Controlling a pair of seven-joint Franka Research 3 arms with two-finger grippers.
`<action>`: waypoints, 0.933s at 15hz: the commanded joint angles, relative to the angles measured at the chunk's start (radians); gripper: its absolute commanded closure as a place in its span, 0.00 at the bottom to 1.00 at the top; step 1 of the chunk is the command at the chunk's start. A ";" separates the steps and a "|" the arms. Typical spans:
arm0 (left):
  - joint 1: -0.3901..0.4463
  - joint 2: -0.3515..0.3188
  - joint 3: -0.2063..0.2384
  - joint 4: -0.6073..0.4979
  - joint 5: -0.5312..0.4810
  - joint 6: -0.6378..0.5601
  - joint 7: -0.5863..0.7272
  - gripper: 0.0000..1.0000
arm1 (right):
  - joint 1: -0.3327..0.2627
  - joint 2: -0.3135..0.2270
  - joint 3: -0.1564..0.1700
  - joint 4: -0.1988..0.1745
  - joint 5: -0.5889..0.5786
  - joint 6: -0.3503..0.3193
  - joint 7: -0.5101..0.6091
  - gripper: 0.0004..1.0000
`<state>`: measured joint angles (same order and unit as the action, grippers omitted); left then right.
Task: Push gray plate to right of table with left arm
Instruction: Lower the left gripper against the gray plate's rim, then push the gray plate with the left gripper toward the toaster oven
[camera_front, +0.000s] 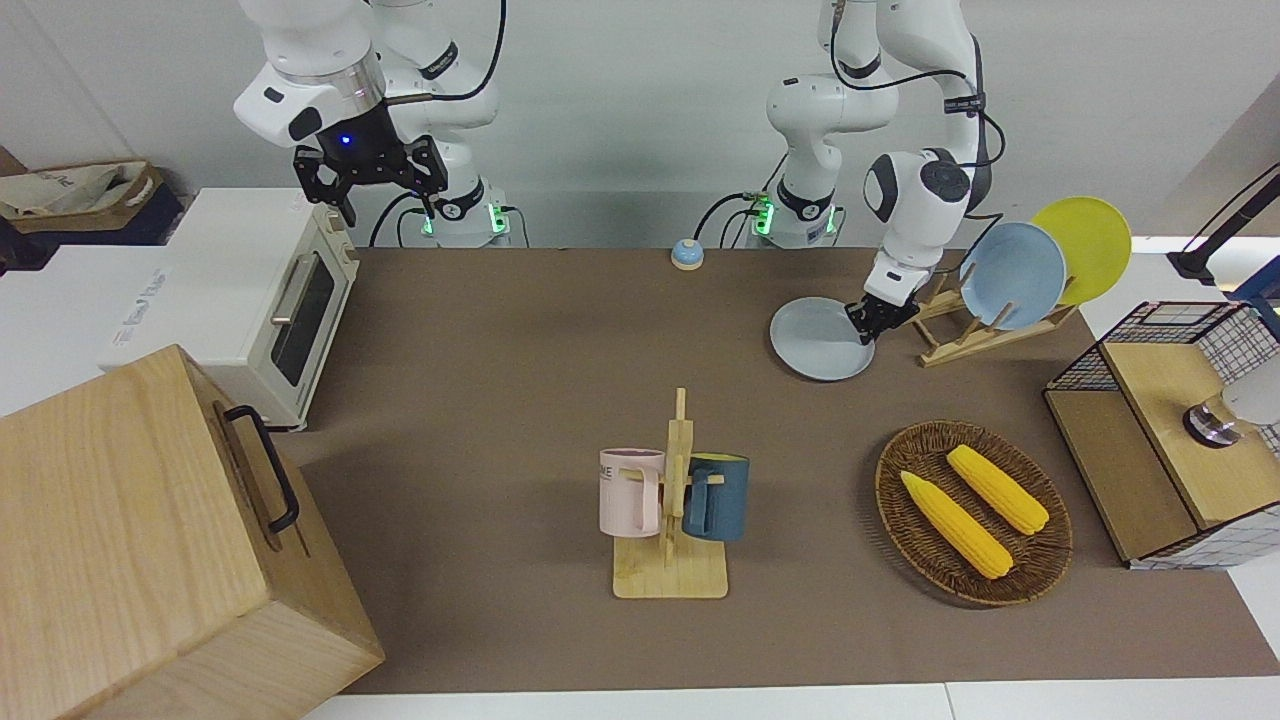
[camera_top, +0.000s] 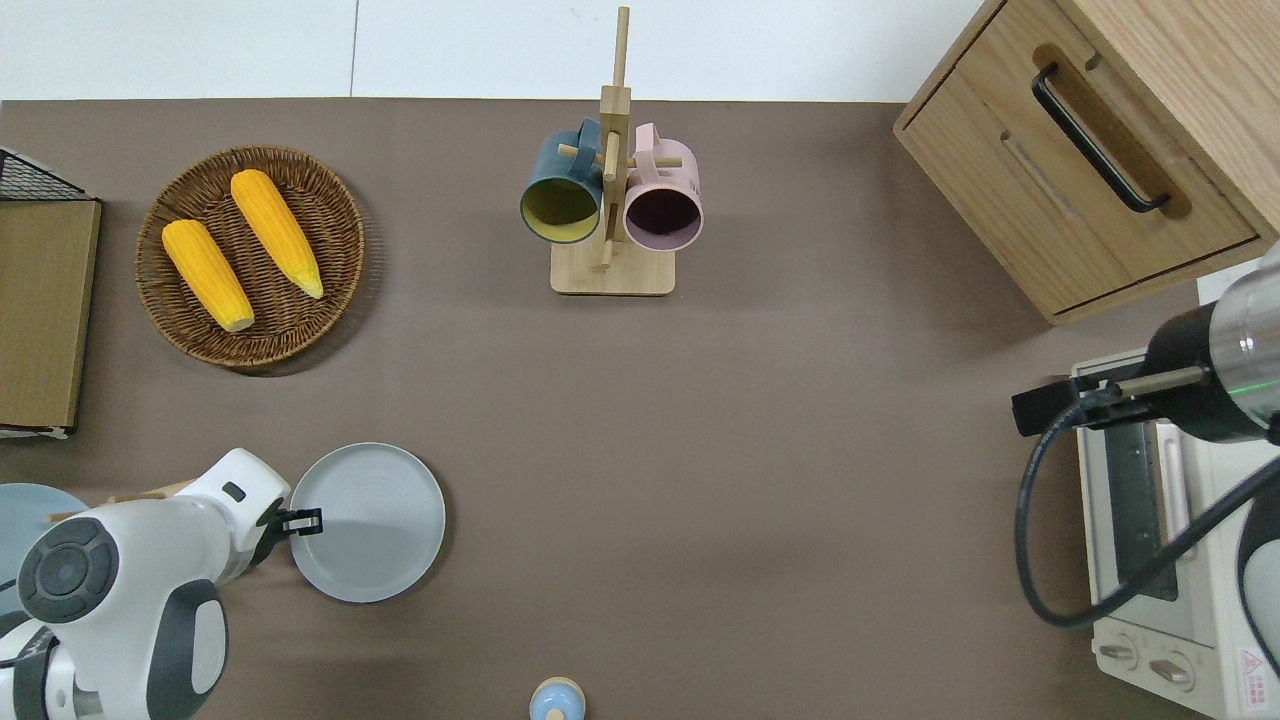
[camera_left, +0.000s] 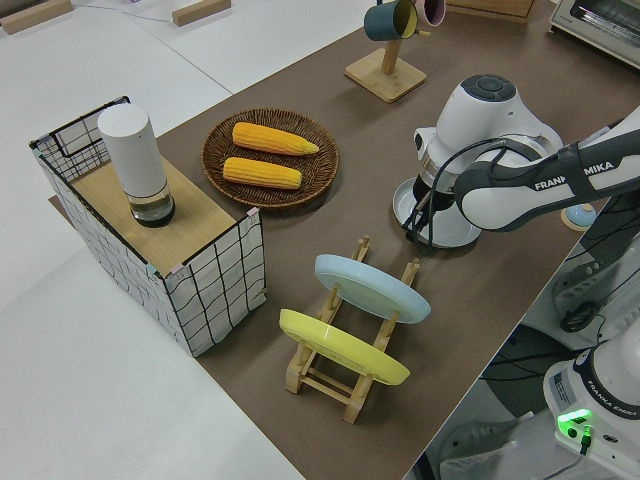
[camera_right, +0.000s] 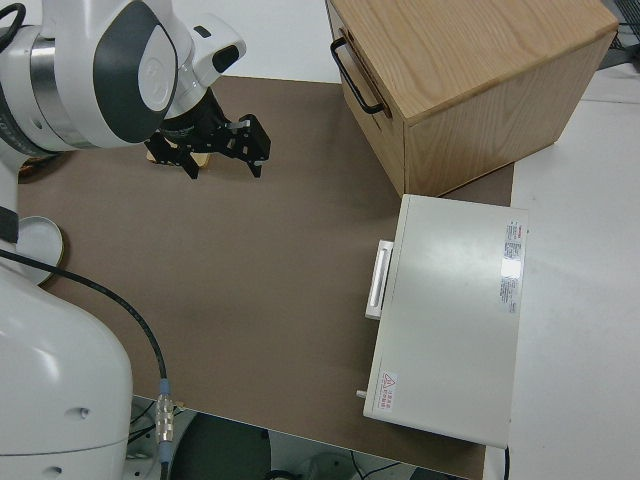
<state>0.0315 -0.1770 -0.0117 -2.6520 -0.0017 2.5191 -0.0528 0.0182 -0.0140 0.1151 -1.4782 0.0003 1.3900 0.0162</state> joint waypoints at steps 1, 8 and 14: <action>-0.001 0.031 0.004 -0.013 -0.003 0.037 -0.018 1.00 | -0.020 -0.003 0.017 0.009 0.006 -0.016 0.013 0.02; -0.007 0.037 0.002 -0.009 -0.003 0.037 -0.051 1.00 | -0.020 -0.003 0.015 0.009 0.004 -0.016 0.013 0.02; -0.197 0.077 -0.005 0.010 0.000 0.037 -0.353 1.00 | -0.020 -0.003 0.015 0.009 0.006 -0.016 0.013 0.02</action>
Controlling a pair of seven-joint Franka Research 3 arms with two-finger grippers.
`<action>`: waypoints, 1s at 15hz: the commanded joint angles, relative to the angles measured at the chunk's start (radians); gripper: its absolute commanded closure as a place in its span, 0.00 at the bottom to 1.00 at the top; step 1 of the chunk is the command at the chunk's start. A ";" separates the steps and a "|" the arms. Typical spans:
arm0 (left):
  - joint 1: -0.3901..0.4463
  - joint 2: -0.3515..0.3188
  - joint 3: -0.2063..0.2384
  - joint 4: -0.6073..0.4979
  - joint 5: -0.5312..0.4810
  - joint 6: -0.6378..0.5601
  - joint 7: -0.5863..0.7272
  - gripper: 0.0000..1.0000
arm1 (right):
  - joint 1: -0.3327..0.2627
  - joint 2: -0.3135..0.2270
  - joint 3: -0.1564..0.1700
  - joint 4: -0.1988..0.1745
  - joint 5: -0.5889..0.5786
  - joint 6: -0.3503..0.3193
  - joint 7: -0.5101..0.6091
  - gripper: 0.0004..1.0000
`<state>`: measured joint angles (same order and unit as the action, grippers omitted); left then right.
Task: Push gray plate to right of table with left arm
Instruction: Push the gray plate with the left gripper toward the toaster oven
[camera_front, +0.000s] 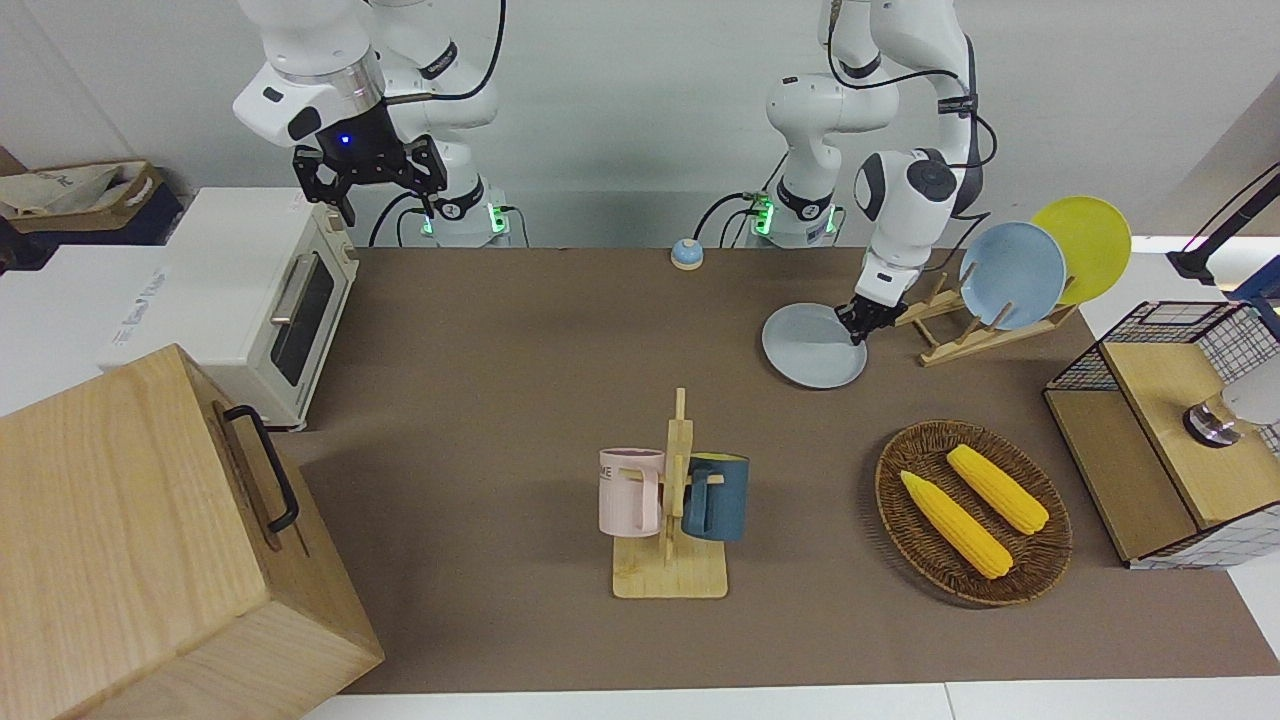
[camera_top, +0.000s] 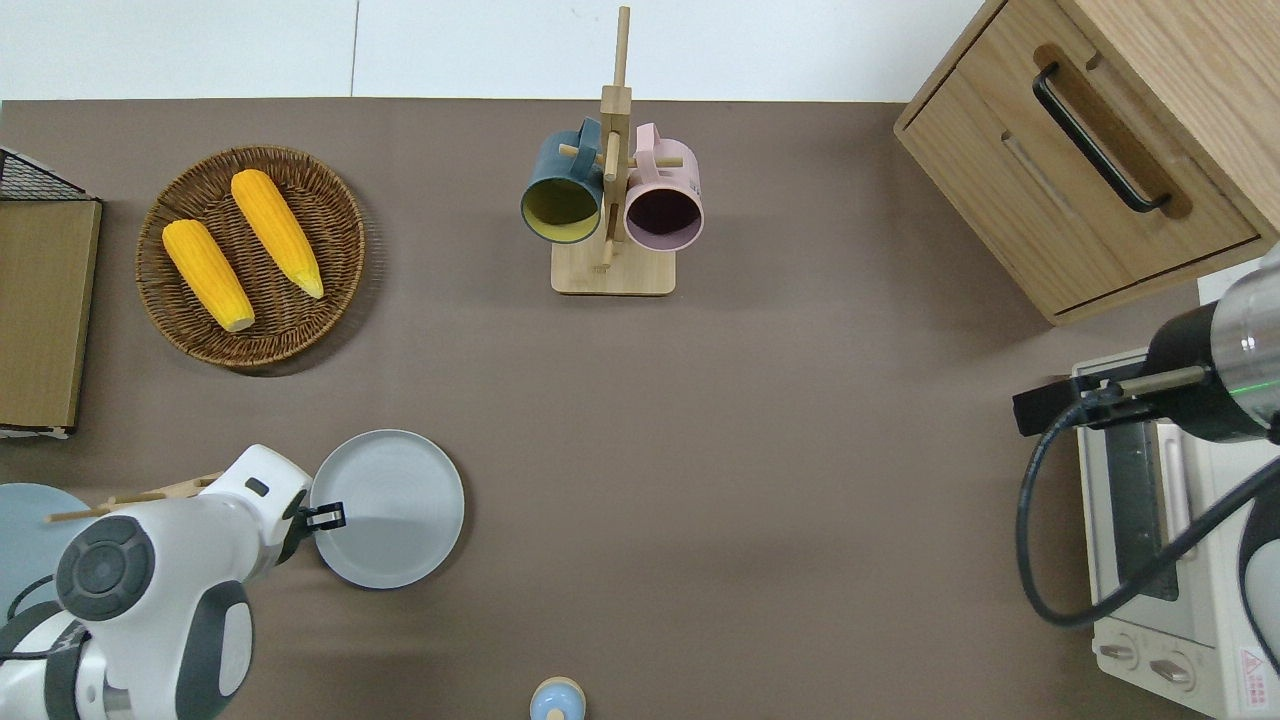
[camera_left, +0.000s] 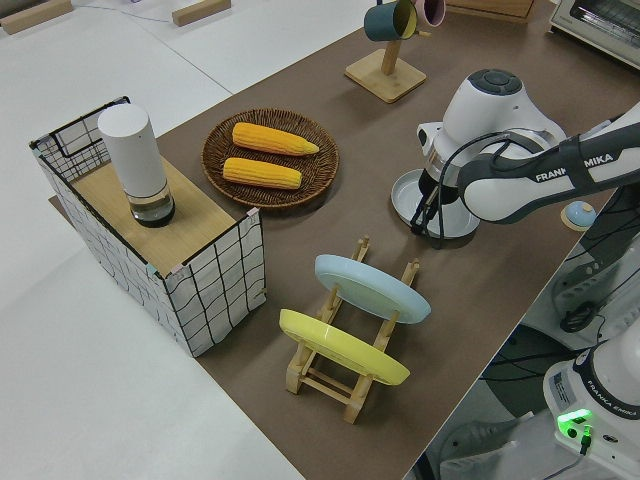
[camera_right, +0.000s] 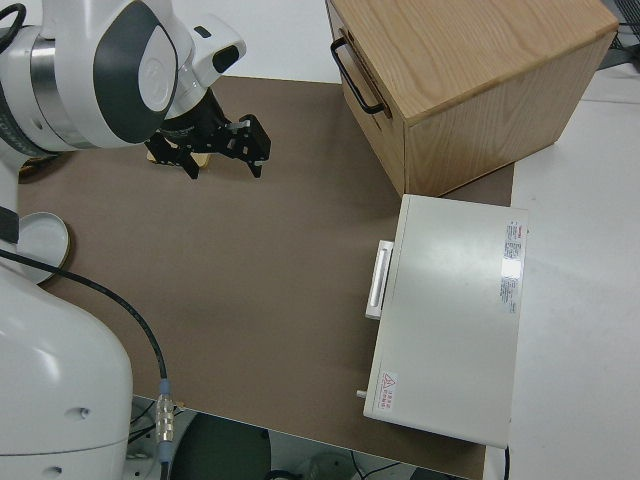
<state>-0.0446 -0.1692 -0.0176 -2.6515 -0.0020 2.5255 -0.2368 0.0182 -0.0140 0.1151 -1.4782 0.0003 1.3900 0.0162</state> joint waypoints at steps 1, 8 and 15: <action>-0.159 0.079 0.001 0.019 0.000 0.030 -0.220 1.00 | -0.020 -0.003 0.017 0.009 0.004 -0.016 0.013 0.02; -0.317 0.106 -0.069 0.053 0.002 0.027 -0.562 1.00 | -0.020 -0.003 0.017 0.009 0.006 -0.016 0.013 0.02; -0.319 0.172 -0.301 0.117 0.074 0.019 -0.901 1.00 | -0.020 -0.003 0.017 0.009 0.006 -0.016 0.013 0.02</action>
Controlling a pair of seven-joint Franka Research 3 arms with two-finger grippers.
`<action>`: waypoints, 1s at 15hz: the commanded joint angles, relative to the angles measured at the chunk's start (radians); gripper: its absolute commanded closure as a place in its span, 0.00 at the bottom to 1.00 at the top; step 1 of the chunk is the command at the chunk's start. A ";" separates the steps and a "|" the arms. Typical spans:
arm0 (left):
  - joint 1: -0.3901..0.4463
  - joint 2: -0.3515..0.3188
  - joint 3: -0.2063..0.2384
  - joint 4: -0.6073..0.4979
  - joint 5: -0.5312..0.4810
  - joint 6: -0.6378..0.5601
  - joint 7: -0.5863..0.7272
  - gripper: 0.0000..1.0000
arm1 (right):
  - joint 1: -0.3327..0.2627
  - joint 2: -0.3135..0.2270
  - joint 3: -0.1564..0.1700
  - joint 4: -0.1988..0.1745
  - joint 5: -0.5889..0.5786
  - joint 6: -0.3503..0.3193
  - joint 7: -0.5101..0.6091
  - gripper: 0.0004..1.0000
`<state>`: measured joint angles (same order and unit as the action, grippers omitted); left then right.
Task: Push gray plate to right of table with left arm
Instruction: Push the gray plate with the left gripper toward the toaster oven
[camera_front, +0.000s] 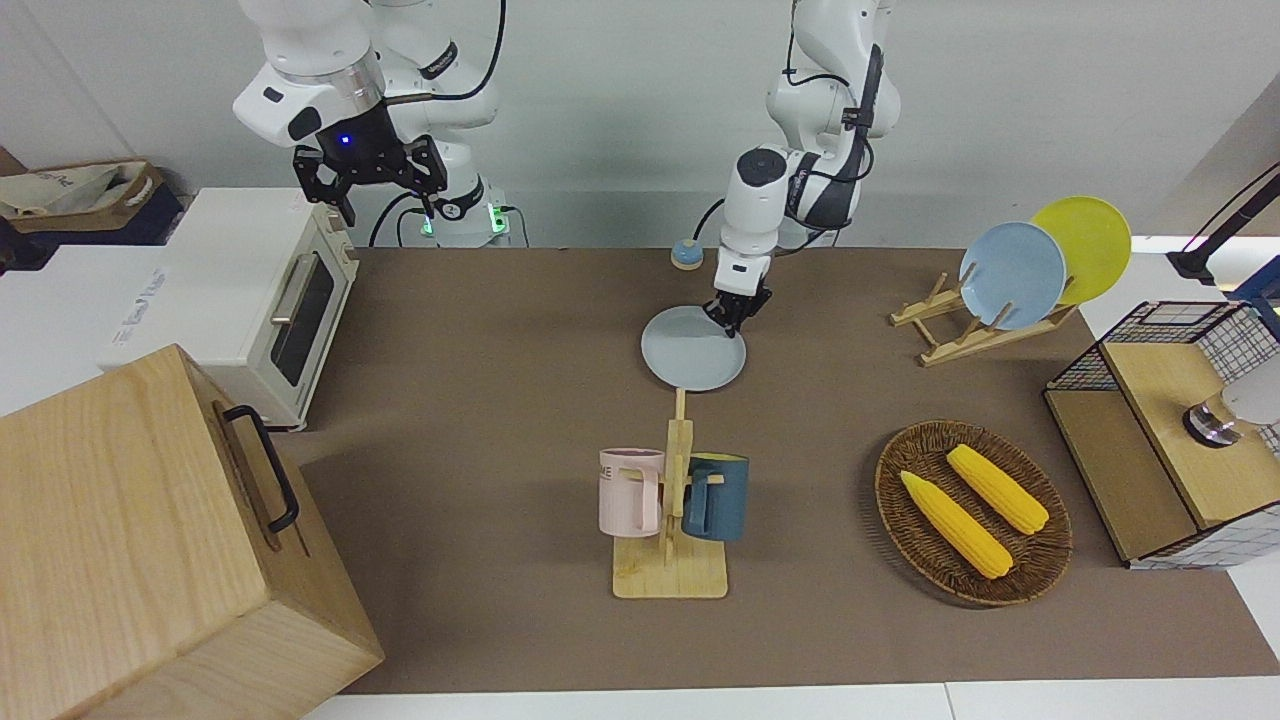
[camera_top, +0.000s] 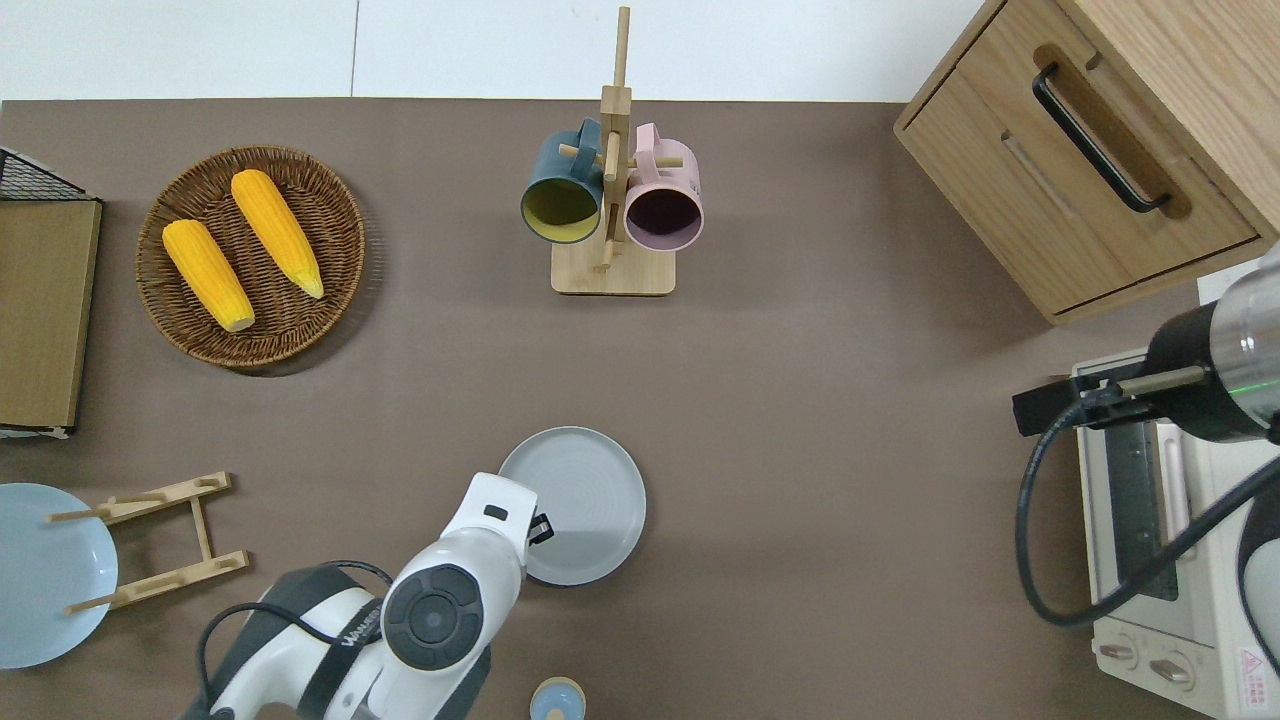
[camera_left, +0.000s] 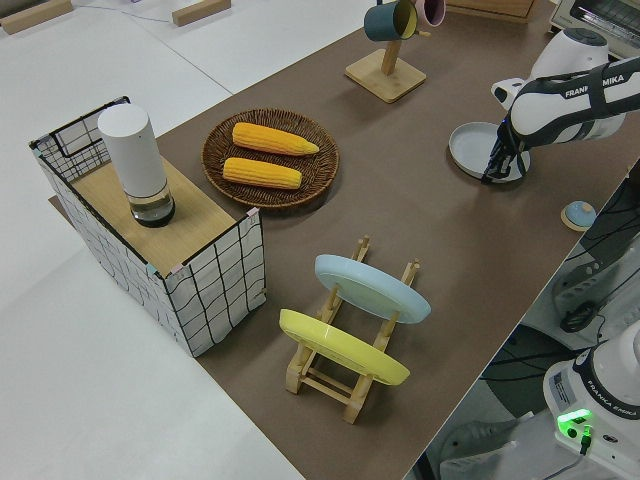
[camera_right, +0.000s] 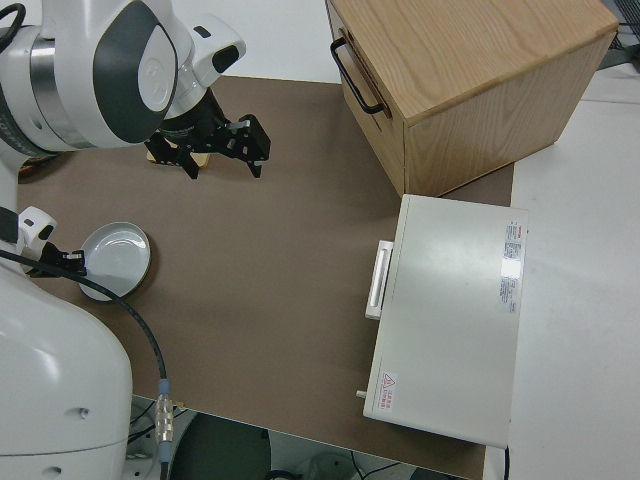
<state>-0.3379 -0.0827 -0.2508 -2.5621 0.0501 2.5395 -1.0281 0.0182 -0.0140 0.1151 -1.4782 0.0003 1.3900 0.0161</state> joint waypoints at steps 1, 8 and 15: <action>-0.027 0.089 -0.088 0.040 0.022 0.004 -0.136 1.00 | -0.020 -0.003 0.017 0.009 0.004 -0.016 0.013 0.02; -0.088 0.230 -0.180 0.238 0.089 -0.116 -0.409 1.00 | -0.020 -0.003 0.015 0.009 0.004 -0.016 0.013 0.02; -0.185 0.342 -0.183 0.362 0.226 -0.143 -0.619 1.00 | -0.020 -0.003 0.015 0.009 0.006 -0.016 0.013 0.02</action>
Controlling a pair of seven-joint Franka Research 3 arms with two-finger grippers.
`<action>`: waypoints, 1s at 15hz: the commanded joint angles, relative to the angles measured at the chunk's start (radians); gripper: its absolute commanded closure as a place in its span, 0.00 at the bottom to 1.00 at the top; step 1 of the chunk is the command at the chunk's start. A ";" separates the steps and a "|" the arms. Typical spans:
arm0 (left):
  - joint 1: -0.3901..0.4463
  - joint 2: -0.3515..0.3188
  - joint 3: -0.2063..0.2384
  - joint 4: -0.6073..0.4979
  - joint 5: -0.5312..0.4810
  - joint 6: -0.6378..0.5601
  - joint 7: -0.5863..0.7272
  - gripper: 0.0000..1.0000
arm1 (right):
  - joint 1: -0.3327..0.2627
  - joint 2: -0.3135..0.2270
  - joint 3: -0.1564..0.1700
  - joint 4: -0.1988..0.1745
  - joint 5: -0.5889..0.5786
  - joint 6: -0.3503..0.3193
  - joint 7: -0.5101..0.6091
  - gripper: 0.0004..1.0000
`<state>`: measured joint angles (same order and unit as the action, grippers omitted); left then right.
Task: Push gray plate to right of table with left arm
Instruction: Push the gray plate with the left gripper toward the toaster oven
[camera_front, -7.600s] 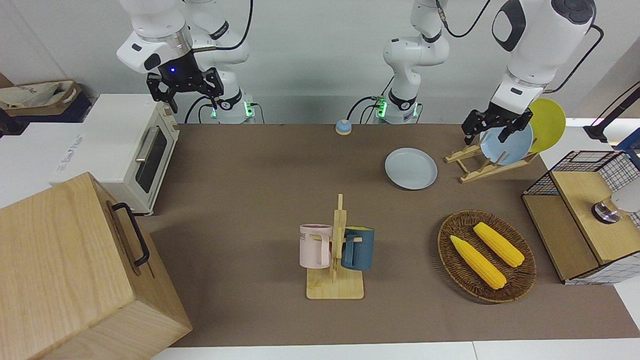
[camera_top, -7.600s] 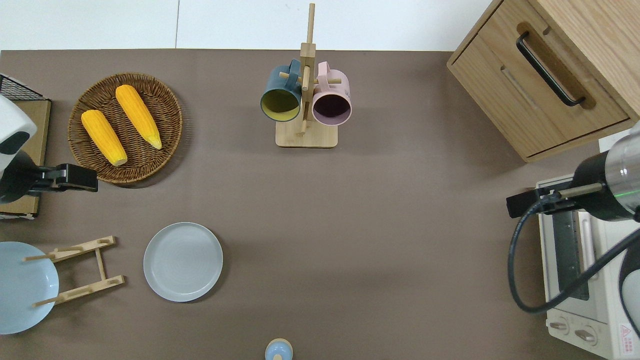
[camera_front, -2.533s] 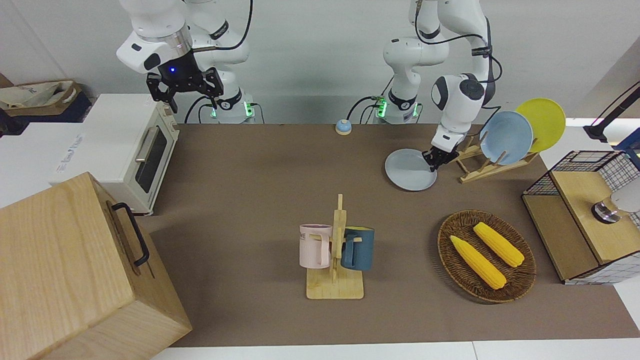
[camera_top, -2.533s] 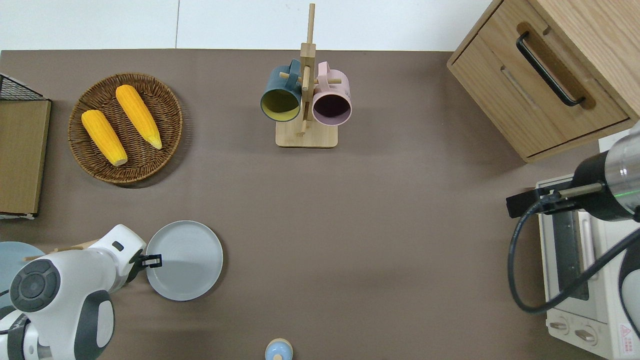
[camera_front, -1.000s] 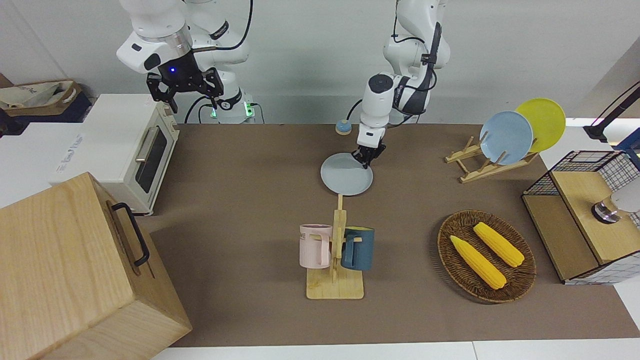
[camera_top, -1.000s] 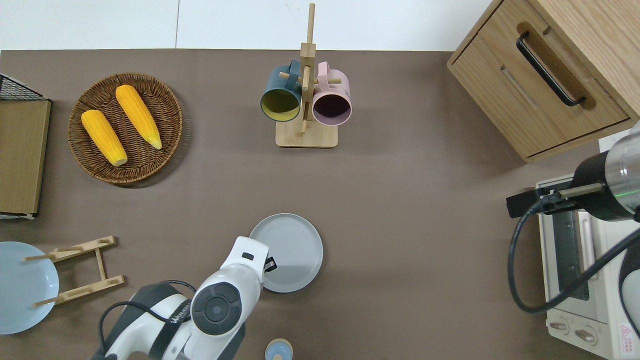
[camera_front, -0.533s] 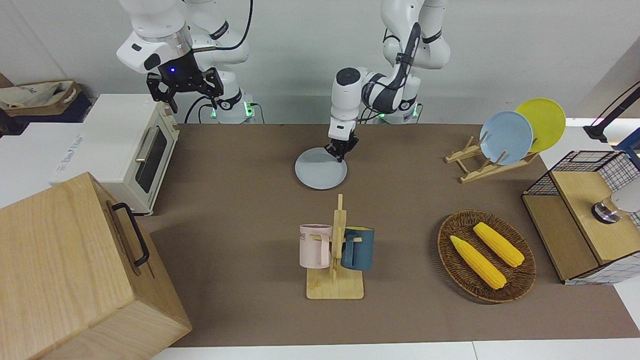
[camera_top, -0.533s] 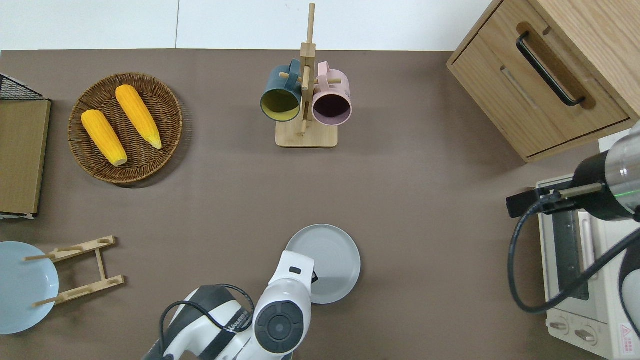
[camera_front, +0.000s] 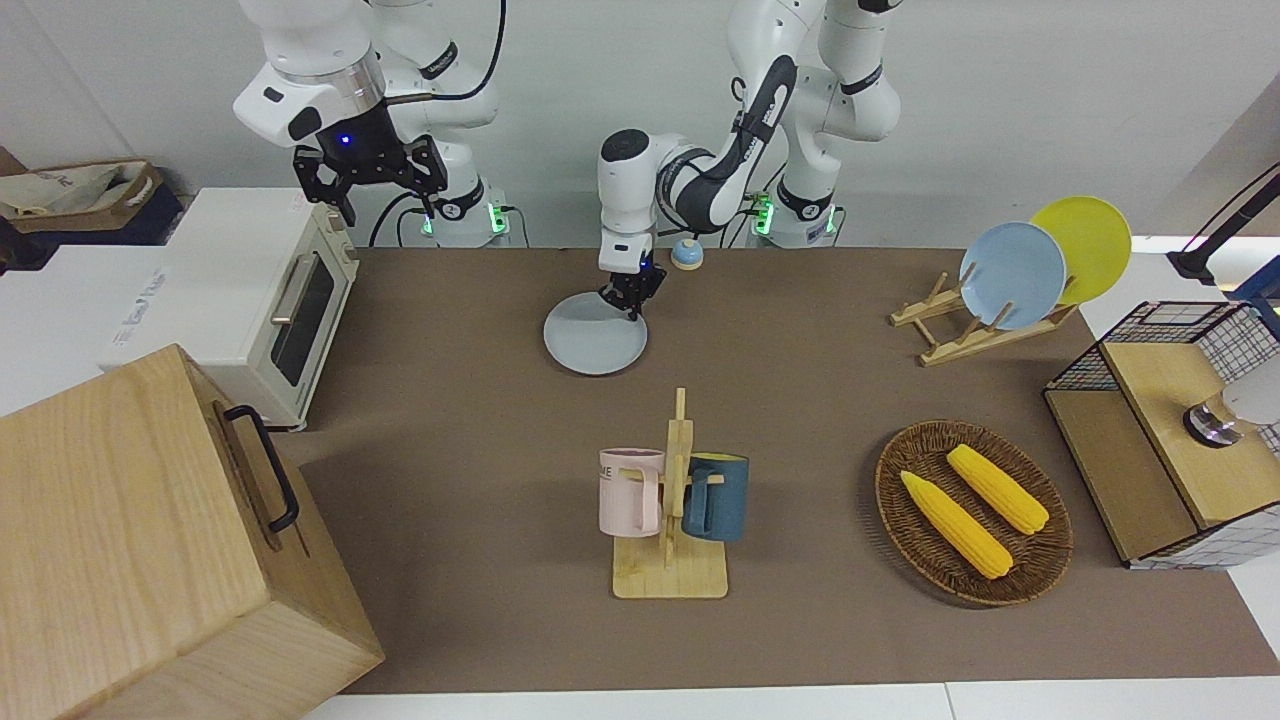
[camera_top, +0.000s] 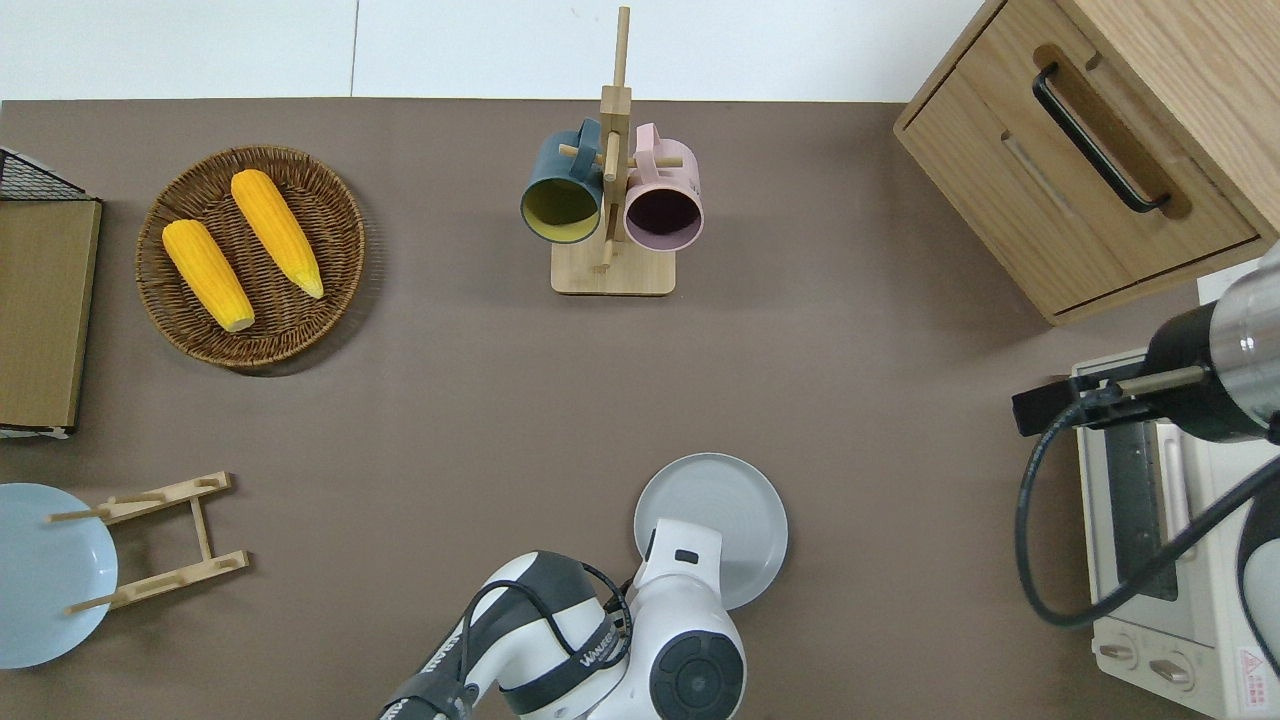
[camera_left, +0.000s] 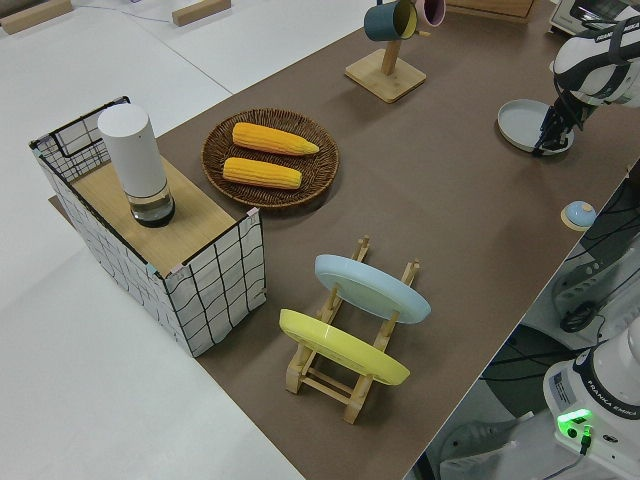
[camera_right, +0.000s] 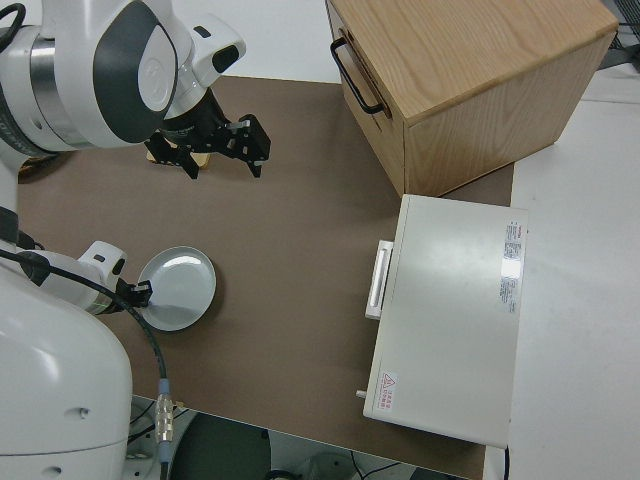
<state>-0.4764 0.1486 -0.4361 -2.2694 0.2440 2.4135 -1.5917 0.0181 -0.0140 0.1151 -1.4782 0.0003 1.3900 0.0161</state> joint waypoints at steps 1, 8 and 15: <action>-0.050 0.114 0.002 0.071 0.032 -0.017 -0.057 1.00 | -0.020 -0.003 0.017 0.009 0.004 -0.016 0.013 0.02; -0.045 0.109 0.005 0.076 0.063 -0.033 -0.043 0.00 | -0.020 -0.003 0.017 0.009 0.004 -0.016 0.013 0.02; -0.042 0.097 0.005 0.094 0.078 -0.080 -0.013 0.00 | -0.020 -0.003 0.017 0.009 0.006 -0.016 0.013 0.02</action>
<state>-0.5105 0.2259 -0.4379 -2.2106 0.2964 2.3729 -1.6089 0.0182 -0.0140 0.1151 -1.4782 0.0003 1.3900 0.0161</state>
